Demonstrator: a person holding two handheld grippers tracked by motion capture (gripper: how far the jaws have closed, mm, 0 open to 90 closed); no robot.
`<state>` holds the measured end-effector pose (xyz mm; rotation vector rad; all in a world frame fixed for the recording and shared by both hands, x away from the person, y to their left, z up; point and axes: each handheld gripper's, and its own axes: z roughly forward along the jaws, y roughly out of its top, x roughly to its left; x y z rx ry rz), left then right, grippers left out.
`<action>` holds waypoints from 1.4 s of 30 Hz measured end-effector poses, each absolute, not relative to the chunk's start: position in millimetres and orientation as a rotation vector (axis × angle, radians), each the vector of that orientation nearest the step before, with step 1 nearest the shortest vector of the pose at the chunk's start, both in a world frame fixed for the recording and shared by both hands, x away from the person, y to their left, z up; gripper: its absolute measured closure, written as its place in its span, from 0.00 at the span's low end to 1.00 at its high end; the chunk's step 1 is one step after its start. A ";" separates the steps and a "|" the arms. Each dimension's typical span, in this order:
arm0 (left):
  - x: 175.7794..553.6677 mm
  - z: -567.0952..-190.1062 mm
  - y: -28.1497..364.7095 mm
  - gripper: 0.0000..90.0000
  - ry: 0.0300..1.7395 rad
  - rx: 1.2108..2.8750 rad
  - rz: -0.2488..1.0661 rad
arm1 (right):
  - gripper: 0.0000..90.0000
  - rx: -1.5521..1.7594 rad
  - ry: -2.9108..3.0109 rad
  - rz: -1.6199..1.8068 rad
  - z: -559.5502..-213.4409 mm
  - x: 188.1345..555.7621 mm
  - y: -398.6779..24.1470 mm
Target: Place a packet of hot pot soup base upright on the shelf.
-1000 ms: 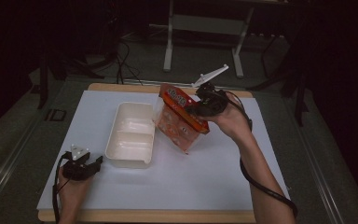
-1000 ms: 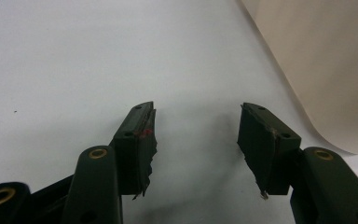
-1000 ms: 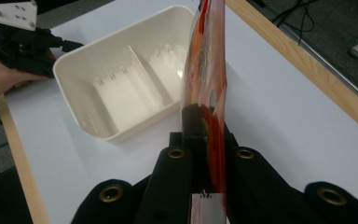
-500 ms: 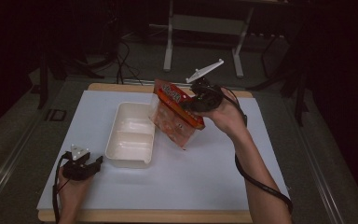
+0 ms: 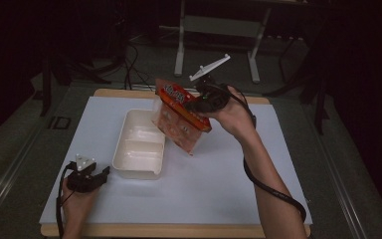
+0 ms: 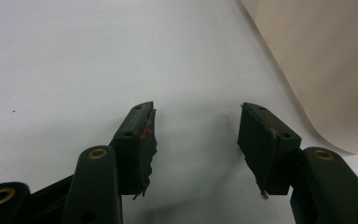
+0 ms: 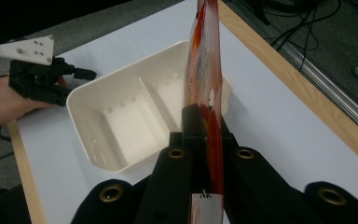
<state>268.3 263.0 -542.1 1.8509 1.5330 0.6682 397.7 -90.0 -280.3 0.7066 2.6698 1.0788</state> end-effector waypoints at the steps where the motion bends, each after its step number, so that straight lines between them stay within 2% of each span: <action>1: 268.3 -542.1 263.0 0.52 1.533 1.851 0.668 | 1.00 0.704 2.672 1.080 -279.6 398.3 -88.3; 42: 268.0 -541.8 263.2 0.52 1.531 1.845 0.671 | 1.00 0.746 2.713 1.197 -274.7 422.3 -29.0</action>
